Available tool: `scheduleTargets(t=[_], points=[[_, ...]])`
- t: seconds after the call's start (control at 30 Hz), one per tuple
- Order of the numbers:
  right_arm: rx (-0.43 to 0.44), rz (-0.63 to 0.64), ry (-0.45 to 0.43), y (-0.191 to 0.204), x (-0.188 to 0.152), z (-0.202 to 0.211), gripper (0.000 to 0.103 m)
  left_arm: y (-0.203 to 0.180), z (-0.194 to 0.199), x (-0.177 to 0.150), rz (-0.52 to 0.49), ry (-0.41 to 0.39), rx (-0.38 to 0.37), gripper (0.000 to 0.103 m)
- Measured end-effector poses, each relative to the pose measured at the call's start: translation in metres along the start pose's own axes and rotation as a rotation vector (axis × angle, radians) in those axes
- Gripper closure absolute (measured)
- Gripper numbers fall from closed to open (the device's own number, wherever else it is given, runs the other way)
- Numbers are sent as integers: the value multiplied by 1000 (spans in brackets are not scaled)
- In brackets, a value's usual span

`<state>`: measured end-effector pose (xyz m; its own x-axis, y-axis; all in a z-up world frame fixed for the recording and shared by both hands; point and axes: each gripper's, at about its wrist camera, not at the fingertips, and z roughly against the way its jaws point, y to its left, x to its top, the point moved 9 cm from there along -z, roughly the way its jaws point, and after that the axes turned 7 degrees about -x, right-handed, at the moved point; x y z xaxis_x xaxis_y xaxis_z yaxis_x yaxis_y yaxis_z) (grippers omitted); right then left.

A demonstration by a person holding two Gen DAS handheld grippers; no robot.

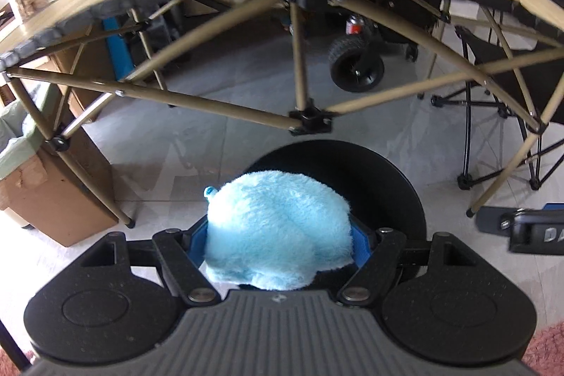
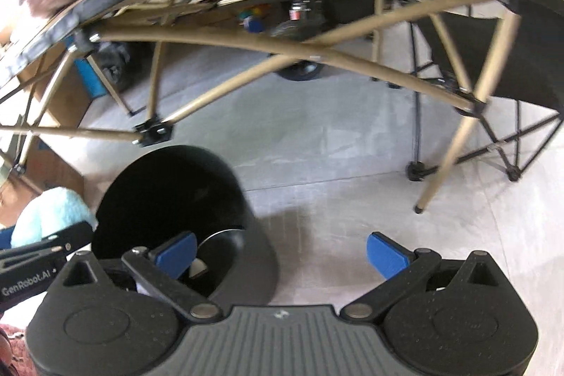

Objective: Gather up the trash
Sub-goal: 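Move the left gripper holding the blue cloth over the bin and open it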

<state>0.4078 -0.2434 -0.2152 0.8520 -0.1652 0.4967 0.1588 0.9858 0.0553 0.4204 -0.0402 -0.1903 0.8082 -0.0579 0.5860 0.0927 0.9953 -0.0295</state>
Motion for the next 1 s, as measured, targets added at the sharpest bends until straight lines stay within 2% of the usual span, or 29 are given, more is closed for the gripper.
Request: scheduleTargets(t=[0.33,0.8,1.0], points=[[-44,-94,-11,-44,0,-2,0,-31,-35,-8,22,132,-35,28],[-85,-120,18,-54,-1,-15,0,-41,-70,-16,101,293,-55,28],[-82,-118,33,-53,0,-20,0,-41,-73,-19,116,325,-58,26]])
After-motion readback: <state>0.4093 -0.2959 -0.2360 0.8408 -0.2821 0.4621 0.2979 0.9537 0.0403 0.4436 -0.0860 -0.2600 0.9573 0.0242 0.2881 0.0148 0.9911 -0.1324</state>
